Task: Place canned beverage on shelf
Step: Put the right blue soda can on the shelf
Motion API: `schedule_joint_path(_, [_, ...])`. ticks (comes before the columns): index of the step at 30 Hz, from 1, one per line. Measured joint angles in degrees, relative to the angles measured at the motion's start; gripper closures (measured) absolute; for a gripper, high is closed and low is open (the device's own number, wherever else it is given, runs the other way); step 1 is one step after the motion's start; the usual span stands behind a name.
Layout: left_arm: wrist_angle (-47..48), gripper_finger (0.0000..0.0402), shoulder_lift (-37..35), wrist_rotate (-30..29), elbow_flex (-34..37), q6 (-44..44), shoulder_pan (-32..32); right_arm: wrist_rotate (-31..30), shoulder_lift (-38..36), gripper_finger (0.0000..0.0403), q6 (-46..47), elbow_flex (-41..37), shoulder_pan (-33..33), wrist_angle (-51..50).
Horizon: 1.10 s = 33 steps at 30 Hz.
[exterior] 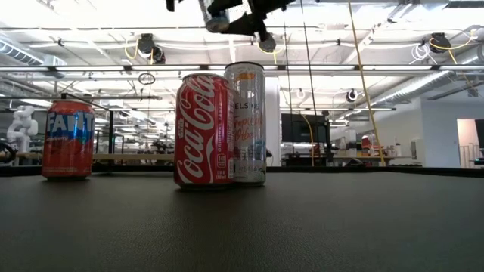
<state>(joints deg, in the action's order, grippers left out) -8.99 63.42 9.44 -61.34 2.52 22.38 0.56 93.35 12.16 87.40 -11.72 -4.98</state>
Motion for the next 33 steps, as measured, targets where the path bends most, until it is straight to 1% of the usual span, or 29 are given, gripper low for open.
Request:
schedule_joint_path(2, [0.4, 0.0199, -1.1, -1.4, 0.0, -1.9, 1.9, -3.2, -1.0, 0.0092, 1.5, 0.0, 0.0, -0.2])
schedule_joint_path(4, [3.2, 0.0199, -2.2, -3.8, 0.0, -3.4, 4.1, -5.1, -2.2, 0.0082, 2.2, 0.0, 0.1, -1.3])
schedule_joint_path(8, [9.3, 0.0199, -3.0, -9.5, 0.0, -3.9, 9.2, -8.4, -4.4, 0.0080, 2.1, 0.0, 0.2, -3.2])
schedule_joint_path(9, [9.6, 0.0199, -3.0, -10.1, 0.3, -3.9, 10.6, -9.3, -5.0, 0.0081, 2.0, 0.0, 0.2, -3.5])
schedule_joint_path(11, [8.5, 0.0199, -3.1, -9.8, 2.4, -3.8, 13.1, -10.0, -6.1, 0.0083, 1.8, 0.0, 0.1, -4.0])
schedule_joint_path(13, [5.6, 0.0199, -3.1, -8.7, 6.1, -3.7, 15.5, -10.8, -7.1, 0.0084, 1.5, 0.0, 0.1, -4.0])
schedule_joint_path(18, [-6.7, 0.0199, -3.0, -6.3, 17.8, -4.5, 19.9, -13.1, -8.6, 0.0084, 0.1, 0.0, 0.2, -7.1])
schedule_joint_path(20, [-10.3, 0.0199, -3.0, -6.3, 21.6, -4.5, 21.5, -14.3, -8.8, 0.0085, 0.0, 0.0, 0.1, -8.0])
schedule_joint_path(23, [-13.3, 0.0199, -2.4, -6.2, 25.8, -4.6, 23.2, -14.3, -9.0, 0.0085, -0.6, 0.0, 0.1, -9.4])
schedule_joint_path(26, [-16.2, 0.0199, -0.8, -5.7, 28.4, -4.9, 24.8, -14.4, -9.0, 0.0085, -0.9, 0.0, 0.1, -9.6])
schedule_joint_path(28, [-17.4, 0.0199, 0.7, -5.3, 29.7, -5.1, 25.9, -15.6, -9.1, 0.0085, -0.9, 0.0, 0.1, -9.9])
schedule_joint_path(33, [-19.5, 0.0199, 5.6, -2.4, 29.8, -8.9, 27.5, -15.8, -9.1, 0.0085, -1.3, 0.0, -0.5, -9.9])
